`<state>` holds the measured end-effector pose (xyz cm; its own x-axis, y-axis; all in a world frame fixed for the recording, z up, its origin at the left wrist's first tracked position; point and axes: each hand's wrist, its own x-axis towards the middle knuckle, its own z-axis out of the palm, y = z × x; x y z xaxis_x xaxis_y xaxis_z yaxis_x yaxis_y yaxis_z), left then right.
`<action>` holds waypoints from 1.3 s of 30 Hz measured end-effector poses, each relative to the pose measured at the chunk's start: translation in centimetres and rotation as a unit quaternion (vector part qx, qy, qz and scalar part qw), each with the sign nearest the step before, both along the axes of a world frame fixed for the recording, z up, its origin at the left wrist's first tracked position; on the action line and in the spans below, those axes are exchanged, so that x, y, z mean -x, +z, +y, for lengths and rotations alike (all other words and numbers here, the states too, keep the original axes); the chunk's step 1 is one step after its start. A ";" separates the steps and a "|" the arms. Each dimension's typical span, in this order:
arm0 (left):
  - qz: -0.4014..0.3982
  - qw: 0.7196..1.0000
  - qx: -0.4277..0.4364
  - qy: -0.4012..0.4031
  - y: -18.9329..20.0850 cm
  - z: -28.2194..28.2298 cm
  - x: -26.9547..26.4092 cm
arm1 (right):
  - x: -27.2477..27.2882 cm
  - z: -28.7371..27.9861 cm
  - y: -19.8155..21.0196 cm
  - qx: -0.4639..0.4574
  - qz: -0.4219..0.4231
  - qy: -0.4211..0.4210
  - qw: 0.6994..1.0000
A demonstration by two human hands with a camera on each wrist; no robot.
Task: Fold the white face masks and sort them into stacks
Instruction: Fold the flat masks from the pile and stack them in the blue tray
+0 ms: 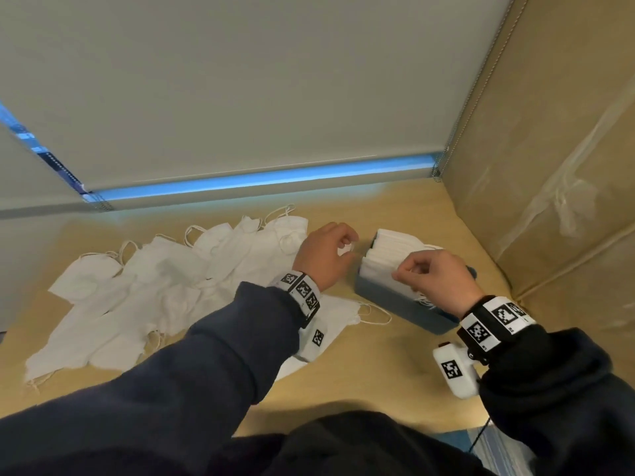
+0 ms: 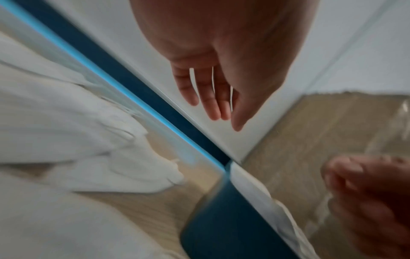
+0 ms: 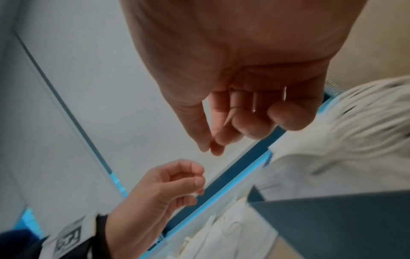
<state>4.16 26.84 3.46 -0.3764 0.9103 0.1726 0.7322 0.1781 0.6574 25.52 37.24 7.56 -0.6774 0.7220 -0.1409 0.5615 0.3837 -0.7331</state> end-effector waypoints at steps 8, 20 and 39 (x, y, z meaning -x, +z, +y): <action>-0.151 0.959 0.022 0.239 -1.3 -19.9 9.6 | 7.9 -7.7 1.1 0.105 0.033 0.167 0.980; -0.042 0.881 0.240 0.406 -5.5 -41.3 25.3 | 29.9 -21.9 -5.4 -0.063 -0.097 0.401 0.909; -0.250 0.939 0.128 0.200 -1.4 -40.6 24.3 | 26.1 -18.1 -4.4 -0.009 0.013 0.025 1.000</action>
<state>-20.15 -13.79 2.05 -0.6727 0.6666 -0.3212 0.1846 0.5716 0.7995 -0.59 19.18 3.16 -0.7163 0.6890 -0.1101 0.5224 0.4250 -0.7393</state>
